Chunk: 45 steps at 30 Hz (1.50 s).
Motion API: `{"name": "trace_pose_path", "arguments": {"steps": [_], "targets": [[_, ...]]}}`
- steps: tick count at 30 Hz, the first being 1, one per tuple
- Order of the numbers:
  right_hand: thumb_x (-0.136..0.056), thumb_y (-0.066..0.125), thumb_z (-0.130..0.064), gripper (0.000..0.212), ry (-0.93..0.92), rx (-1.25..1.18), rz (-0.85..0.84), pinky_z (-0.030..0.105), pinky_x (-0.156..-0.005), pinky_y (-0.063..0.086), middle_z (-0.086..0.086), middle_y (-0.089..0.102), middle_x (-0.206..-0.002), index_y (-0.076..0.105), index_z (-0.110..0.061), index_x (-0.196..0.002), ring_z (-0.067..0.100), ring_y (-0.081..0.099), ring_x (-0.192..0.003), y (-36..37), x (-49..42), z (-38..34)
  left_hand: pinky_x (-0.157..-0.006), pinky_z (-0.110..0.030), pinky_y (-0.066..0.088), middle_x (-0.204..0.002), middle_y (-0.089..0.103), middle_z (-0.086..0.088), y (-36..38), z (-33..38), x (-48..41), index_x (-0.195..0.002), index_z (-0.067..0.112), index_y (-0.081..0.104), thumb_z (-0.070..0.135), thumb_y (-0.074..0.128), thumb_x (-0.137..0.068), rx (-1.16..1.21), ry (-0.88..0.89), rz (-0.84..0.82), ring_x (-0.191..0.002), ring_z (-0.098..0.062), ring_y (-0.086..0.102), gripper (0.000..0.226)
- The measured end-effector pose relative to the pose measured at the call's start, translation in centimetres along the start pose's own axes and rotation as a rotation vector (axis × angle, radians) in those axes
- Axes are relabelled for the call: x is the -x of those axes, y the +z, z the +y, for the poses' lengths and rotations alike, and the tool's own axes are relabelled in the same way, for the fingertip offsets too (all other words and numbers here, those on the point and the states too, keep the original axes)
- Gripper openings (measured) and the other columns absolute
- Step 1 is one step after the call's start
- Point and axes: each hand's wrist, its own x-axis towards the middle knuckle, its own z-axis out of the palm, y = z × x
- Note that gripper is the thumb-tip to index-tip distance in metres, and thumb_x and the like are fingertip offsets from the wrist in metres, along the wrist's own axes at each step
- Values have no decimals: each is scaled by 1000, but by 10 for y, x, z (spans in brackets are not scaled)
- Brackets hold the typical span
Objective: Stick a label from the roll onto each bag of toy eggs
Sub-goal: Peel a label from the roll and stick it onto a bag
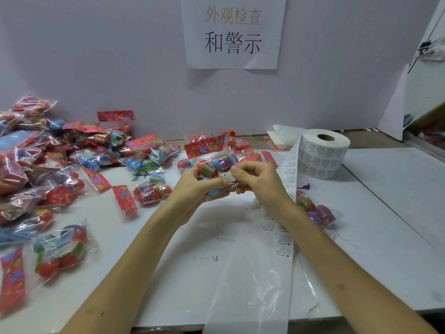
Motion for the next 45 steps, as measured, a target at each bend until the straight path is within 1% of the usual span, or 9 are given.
{"name": "trace_pose_path", "arguments": {"steps": [6,13,18,22,25,32,37,41,45], "targets": [[-97,67,-23,15,10,-1,-7,33,-69,61,3,71,-80,71,-8,-97,24,70,-71,3,1,0,-87,-40,63,-115,73,-20,0,0,1,-130,0,60,2,79,-84,2,16,3,-96,-33,77,50],[-97,66,-18,18,-1,11,-29,39,-74,61,12,73,-98,70,-5,-110,29,71,-82,-1,0,-3,-74,-31,62,-108,78,-9,1,1,5,-122,13,67,36,77,-79,58,70,27,-98,-28,77,50],[-100,62,-30,16,42,-16,-43,32,-62,51,-7,69,-81,69,-16,-102,16,64,-71,-3,1,-6,-67,-25,61,-86,80,3,-4,2,3,-104,15,67,14,77,-87,-3,63,83,-83,-16,78,21],[-97,65,-31,14,32,-7,-42,27,-61,53,-1,72,-91,71,-19,-98,15,66,-83,-2,1,-7,-86,-36,62,-98,78,-9,2,0,4,-106,11,72,-2,77,-84,-184,74,78,-97,-26,75,26],[-92,72,-24,5,30,22,4,21,-59,52,13,73,-94,71,-19,-91,14,67,-78,0,0,-6,-98,-49,58,-107,77,-14,6,0,5,-111,10,71,-2,78,-84,-256,64,74,-104,-31,73,30],[-91,73,-16,15,62,-23,103,36,-65,55,7,71,-75,75,-18,-76,16,65,-68,-4,-3,-4,-101,-51,56,-119,73,-14,15,-2,8,-130,10,65,24,83,-83,-263,28,27,-111,-32,71,52],[-93,71,-25,16,19,73,109,26,-60,54,9,70,-77,75,-19,-78,12,65,-70,-3,-2,-2,-103,-53,54,-123,72,-12,14,2,11,-132,13,63,38,75,-88,-212,17,-1,-115,-33,69,52],[-93,70,-33,22,35,142,126,18,-59,50,-4,66,-66,72,-20,-75,8,62,-64,-4,-3,-1,-102,-54,55,-121,73,-13,12,3,13,-131,13,63,32,83,-70,-194,-1,-44,-112,-33,71,67],[-93,71,-33,23,36,135,128,11,-54,46,-10,66,-63,72,-16,-78,-3,62,-56,-5,-3,0,-101,-54,55,-122,71,-15,12,1,11,-134,11,59,9,87,-72,-200,-37,-77,-111,-34,71,68]]}}
